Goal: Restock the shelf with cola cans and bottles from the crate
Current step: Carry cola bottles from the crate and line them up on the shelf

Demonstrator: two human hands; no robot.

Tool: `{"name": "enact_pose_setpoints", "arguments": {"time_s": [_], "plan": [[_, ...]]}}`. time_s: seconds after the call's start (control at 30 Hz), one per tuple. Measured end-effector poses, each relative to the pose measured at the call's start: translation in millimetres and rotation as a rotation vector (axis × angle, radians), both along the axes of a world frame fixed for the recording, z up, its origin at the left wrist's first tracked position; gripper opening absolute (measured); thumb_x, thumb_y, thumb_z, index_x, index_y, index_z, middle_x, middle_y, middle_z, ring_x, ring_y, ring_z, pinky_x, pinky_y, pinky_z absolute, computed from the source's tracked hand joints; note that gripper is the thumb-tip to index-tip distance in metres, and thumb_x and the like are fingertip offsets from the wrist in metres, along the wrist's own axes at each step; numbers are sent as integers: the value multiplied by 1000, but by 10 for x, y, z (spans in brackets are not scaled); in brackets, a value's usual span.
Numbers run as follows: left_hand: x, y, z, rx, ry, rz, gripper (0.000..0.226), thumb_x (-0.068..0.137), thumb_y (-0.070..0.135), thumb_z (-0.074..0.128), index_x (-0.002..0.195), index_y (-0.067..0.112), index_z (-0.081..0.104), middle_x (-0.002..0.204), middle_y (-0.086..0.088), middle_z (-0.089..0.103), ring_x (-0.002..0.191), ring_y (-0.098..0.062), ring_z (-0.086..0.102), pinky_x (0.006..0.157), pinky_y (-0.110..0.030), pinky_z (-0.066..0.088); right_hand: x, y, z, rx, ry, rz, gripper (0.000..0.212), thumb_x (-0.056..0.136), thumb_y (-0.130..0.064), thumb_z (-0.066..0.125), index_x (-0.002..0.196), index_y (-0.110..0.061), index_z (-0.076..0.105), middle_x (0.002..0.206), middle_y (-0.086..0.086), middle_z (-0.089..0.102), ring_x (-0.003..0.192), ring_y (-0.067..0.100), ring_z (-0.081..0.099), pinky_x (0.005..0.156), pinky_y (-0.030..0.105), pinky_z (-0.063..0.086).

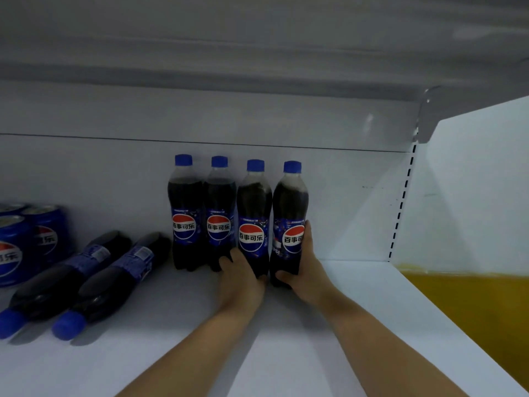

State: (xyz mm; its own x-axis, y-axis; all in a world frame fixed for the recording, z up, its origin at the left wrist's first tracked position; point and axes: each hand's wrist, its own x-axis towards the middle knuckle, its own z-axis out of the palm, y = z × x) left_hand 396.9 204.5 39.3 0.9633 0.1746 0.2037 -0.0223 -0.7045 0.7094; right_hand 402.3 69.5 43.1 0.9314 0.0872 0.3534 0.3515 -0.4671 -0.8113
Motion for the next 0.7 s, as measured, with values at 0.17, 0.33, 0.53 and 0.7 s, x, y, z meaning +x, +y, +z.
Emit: {"name": "enact_pose_setpoints", "arguments": {"time_s": [0.17, 0.33, 0.53, 0.7], "plan": [[167, -30, 21, -5, 4, 54, 68, 79, 23, 72, 129, 8, 29, 135, -16, 36, 118, -33, 48, 91, -40, 46, 185, 42, -2, -54, -2, -101, 115, 75, -2, 71, 148, -26, -14, 147, 3, 32, 135, 18, 33, 106, 27, 29], [291, -80, 22, 48, 23, 92, 67, 81, 23, 71, 129, 7, 28, 134, -18, 37, 114, -33, 52, 88, -36, 47, 280, 97, 5, -98, 21, -165, 111, 78, -9, 71, 147, -29, -14, 138, 13, 35, 129, 31, 40, 105, 39, 34], [402, -193, 25, 241, 49, 162, 66, 90, 24, 59, 139, 1, 22, 135, -17, 40, 115, -25, 55, 86, -27, 47, 372, 117, 12, -83, 37, -201, 109, 80, -9, 69, 146, -32, -15, 136, 14, 36, 127, 32, 42, 105, 40, 35], [432, -290, 2, 335, 22, 254, 72, 96, 15, 48, 146, -3, 0, 140, -18, 38, 116, -23, 55, 88, -26, 48, 381, 122, 4, -63, 58, -190, 106, 83, -8, 66, 146, -33, -16, 136, 13, 34, 127, 31, 42, 105, 39, 35]]}}
